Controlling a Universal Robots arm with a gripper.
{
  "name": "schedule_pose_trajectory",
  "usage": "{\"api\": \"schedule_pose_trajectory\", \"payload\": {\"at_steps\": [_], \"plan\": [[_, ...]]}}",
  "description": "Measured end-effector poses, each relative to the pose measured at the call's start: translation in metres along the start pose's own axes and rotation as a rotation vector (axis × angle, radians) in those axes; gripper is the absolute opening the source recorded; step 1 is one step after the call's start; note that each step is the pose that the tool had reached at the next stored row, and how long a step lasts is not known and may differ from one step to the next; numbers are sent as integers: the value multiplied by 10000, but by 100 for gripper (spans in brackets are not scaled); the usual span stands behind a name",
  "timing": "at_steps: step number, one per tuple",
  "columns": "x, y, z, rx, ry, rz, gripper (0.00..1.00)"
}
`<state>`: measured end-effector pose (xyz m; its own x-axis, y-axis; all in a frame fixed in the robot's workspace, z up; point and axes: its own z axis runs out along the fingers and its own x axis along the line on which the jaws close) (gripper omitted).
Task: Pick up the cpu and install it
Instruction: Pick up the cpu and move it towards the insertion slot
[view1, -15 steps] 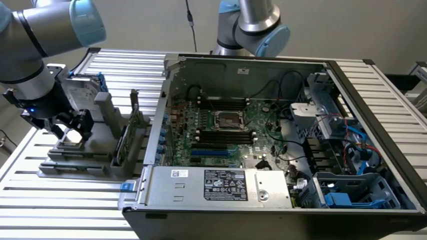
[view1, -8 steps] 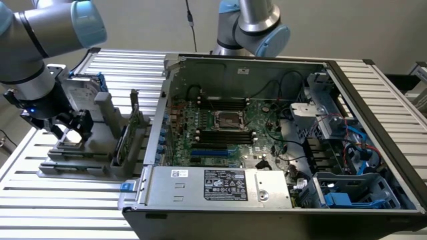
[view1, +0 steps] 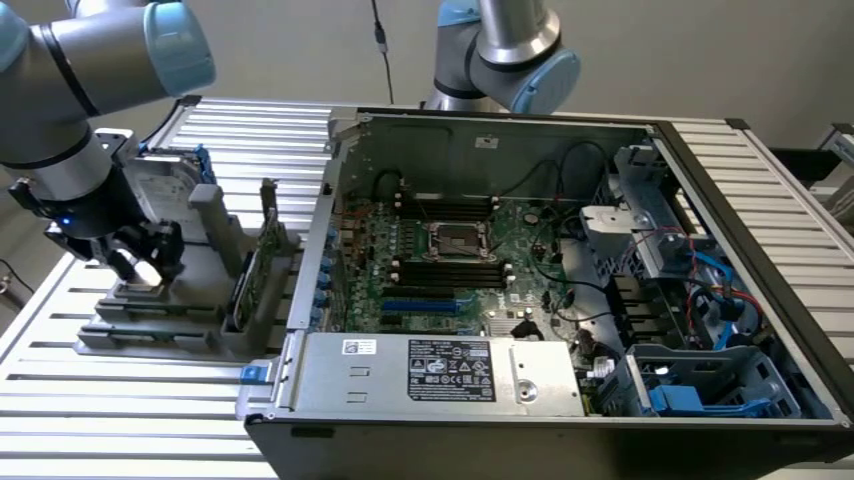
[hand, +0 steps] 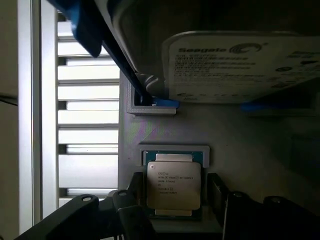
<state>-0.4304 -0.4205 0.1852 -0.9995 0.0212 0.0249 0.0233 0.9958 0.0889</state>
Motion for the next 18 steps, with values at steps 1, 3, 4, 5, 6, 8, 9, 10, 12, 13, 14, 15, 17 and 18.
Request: {"api": "schedule_pose_trajectory", "payload": {"at_steps": [1, 3, 4, 5, 6, 8, 9, 10, 12, 13, 14, 15, 17, 18], "plan": [[-1, 0, -1, 2, 0, 0, 63], [-2, 0, 0, 1, -1, 0, 55], [-3, 0, 0, 0, -2, -1, 55], [-3, 0, 1, 0, -3, -1, 55], [-3, 0, 0, 0, -3, -1, 55], [-3, 0, 0, 0, -3, -1, 55], [-3, 0, 0, 0, -4, -1, 55], [-4, 1, -2, -2, -6, -1, 55], [-4, 2, -12, -2, -7, -2, 55], [-3, 2, -19, -1, -5, -2, 55], [-3, 3, -26, -2, -4, -3, 55], [-2, 5, -36, -1, -4, -2, 55], [-2, 8, -59, -2, -4, -1, 55], [-1, 10, -74, -2, -3, -1, 55]]}}
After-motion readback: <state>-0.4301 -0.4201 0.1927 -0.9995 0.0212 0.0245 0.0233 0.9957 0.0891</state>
